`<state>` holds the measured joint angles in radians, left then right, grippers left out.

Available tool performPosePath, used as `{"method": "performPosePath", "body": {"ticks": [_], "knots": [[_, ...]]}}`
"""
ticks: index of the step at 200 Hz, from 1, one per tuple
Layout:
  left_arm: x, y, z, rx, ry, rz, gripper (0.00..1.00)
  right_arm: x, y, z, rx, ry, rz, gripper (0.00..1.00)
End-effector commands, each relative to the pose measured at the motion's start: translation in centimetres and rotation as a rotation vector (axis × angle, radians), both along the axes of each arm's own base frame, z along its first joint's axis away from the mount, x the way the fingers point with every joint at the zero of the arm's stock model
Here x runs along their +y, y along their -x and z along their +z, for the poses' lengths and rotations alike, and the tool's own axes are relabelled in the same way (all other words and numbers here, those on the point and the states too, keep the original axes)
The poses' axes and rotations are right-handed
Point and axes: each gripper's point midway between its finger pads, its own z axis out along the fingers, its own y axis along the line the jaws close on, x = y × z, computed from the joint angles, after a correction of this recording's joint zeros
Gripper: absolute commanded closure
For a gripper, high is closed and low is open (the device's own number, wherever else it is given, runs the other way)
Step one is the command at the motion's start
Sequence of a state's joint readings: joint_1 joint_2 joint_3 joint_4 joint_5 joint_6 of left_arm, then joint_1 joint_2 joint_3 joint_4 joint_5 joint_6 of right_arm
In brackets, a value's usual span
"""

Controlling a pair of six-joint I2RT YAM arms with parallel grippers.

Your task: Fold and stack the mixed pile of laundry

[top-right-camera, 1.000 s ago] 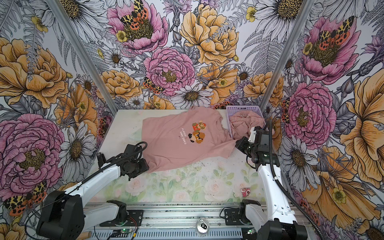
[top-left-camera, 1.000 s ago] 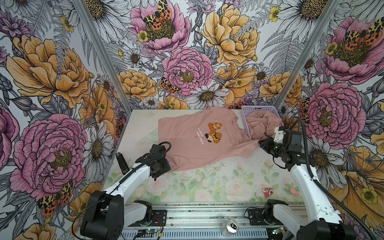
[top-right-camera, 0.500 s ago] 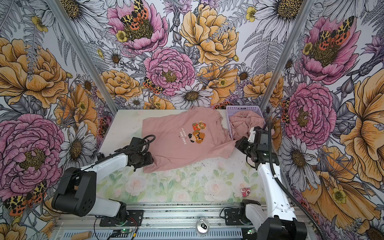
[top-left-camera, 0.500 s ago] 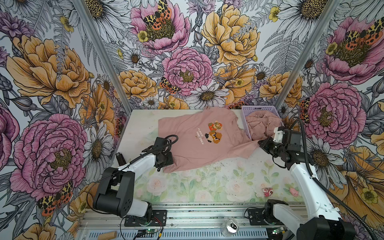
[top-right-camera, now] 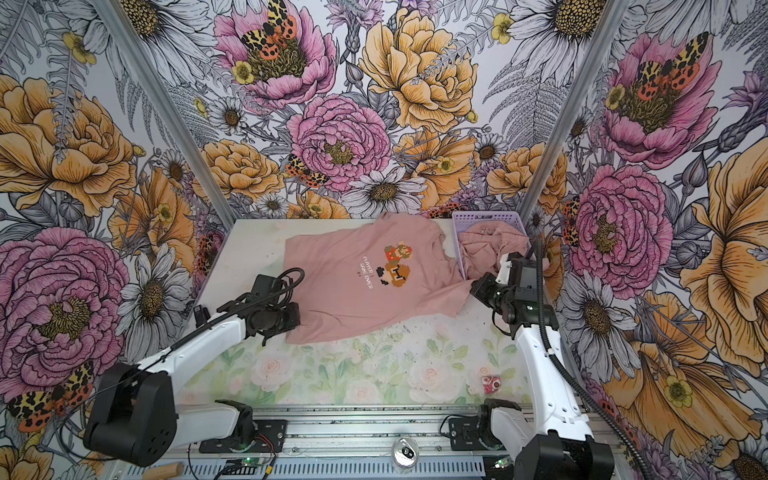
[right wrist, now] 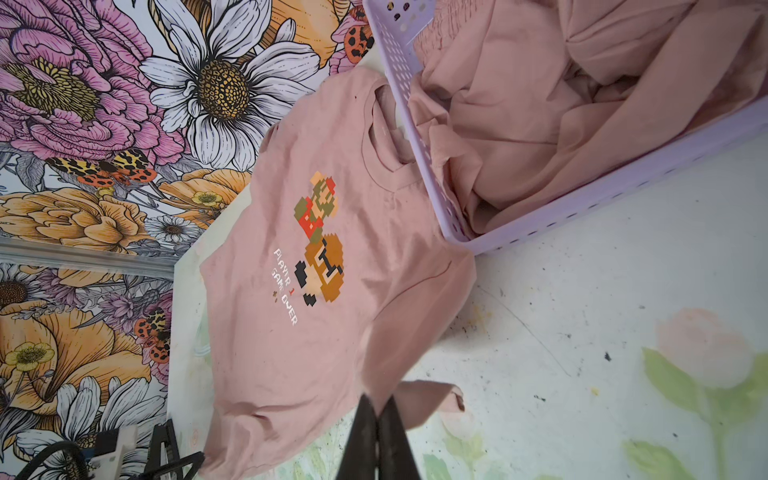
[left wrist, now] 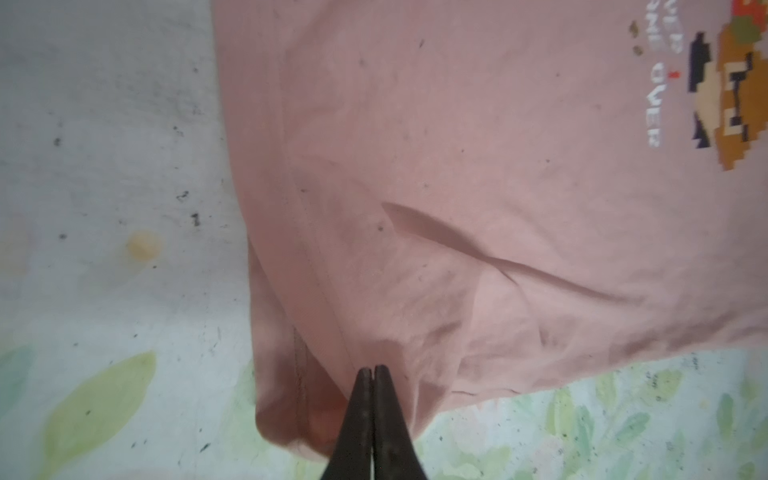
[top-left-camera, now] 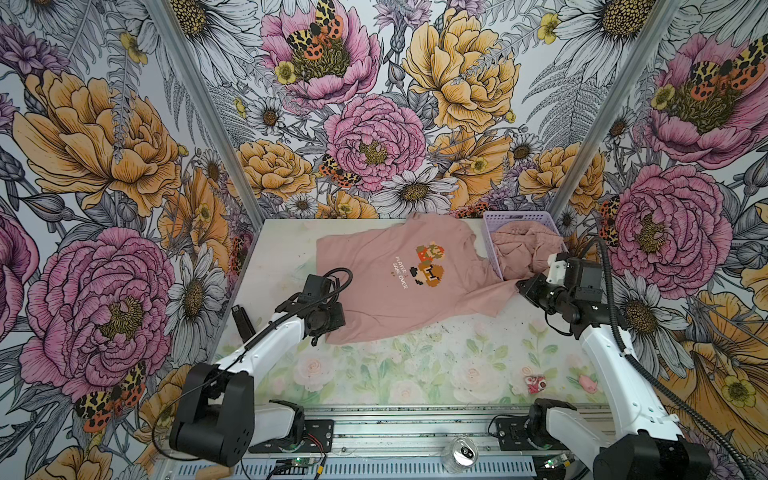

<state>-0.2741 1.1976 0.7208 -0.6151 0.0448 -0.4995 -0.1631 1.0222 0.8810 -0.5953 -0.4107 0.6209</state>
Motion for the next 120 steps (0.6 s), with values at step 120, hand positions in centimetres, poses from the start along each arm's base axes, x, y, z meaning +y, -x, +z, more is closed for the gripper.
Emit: {"method": "performPosePath", "body": {"ticks": [120], "knots": [[2.7,5.6,2.7,-0.067,-0.082,0.214,1.0,-1.3,-0.3,3.1,-0.054,0.044,-0.067,1.0]]}}
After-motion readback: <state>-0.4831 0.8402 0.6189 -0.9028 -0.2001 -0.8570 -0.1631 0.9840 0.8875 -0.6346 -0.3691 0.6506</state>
